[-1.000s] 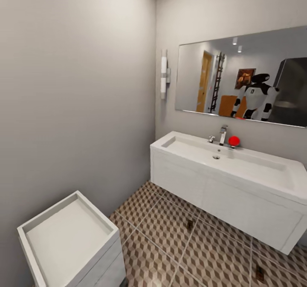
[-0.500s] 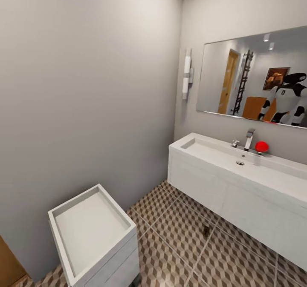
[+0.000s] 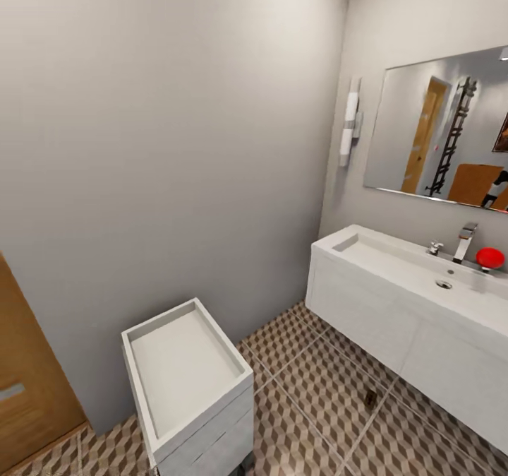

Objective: Take the four mousetraps from the cabinet in the bathroom and place them on the bathroom floor. Make sure all four end up on the same floor surface, and ensure that at least two of them are either under or directly next to the same bathroom sink.

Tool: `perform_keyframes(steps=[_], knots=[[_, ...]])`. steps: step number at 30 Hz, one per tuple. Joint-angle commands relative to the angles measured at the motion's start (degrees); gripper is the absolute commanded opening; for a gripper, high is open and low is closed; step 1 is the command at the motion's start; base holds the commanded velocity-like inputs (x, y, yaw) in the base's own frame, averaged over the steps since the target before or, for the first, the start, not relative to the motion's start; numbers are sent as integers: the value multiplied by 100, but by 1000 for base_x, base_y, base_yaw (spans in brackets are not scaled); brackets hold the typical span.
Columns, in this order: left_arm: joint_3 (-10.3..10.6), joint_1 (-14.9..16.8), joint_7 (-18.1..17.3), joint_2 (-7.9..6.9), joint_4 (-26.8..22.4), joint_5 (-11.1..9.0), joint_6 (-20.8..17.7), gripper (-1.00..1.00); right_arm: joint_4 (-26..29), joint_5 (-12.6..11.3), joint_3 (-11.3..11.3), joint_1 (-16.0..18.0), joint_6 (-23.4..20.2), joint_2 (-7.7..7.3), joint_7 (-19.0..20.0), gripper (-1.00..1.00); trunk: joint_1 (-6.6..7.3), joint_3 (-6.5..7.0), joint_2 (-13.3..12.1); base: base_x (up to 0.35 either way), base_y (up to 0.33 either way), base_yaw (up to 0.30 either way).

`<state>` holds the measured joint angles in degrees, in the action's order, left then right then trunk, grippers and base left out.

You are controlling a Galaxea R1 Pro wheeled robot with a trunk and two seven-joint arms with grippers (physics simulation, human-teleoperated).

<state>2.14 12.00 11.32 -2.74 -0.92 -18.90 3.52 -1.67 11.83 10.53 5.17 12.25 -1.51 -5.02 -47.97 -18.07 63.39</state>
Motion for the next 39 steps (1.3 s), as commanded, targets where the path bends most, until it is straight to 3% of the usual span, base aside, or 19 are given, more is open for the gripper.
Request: perform_keyframes(steps=[1,39], knots=[[23,4,11,1,4,-37,17,100,-18,60,47,8,32,-3,-21,100,0,-7,4,0,0,298],[23,4,11,1,4,-43,17,100,-18,41,54,8,41,-7,-17,100,0,-7,4,0,0,298]])
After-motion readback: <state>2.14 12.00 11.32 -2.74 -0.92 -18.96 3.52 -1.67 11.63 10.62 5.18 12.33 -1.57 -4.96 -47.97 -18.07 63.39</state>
